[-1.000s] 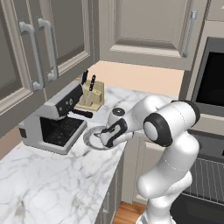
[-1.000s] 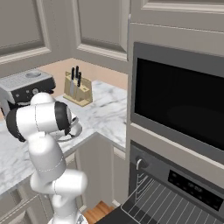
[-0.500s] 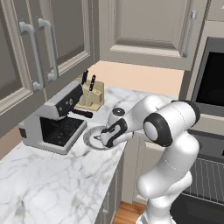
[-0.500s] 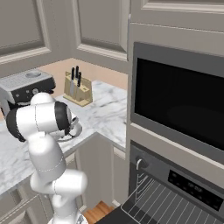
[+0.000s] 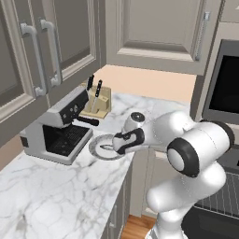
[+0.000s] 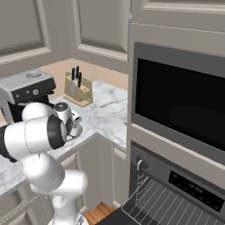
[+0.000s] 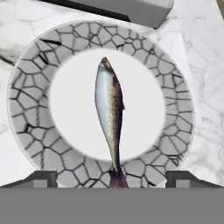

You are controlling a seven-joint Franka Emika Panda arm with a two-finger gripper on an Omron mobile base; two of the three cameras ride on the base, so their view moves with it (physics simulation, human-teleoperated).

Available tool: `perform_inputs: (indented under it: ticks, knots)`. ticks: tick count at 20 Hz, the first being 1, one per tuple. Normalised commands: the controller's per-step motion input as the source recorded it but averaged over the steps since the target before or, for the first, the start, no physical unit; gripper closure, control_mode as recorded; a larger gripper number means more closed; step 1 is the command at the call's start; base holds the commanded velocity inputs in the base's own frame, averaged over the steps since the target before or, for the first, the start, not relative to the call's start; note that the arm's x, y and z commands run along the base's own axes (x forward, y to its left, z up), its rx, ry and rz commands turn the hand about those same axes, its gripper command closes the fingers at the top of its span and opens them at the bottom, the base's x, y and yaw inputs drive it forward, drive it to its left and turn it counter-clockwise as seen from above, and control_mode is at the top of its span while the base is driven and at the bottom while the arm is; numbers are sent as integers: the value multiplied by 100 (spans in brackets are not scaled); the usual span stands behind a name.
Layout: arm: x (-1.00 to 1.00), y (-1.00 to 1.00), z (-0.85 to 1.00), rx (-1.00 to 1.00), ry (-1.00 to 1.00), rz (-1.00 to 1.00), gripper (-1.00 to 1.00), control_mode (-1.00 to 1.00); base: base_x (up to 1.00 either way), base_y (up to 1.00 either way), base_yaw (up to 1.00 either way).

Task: Take the fish from the oven and place it on the plate on the counter.

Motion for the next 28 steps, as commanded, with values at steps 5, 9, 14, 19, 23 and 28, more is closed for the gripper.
perform_inputs:
  ticks: [5,9,14,19,23,28]
  knots:
    - [-35,-41,88,4,4,-3,-100,-100,0,0,0]
    - [-39,-48,100,0,20,-10,-100,-100,0,0,0]
    - [-60,-51,100,1,25,-15,-100,-100,0,0,0]
    - [-99,-46,41,10,8,-21,-100,-100,0,0,0]
    - [-100,-3,39,9,0,-27,-100,-100,0,0,0]
    - [-100,0,57,8,-5,-32,-100,-100,0,0,0]
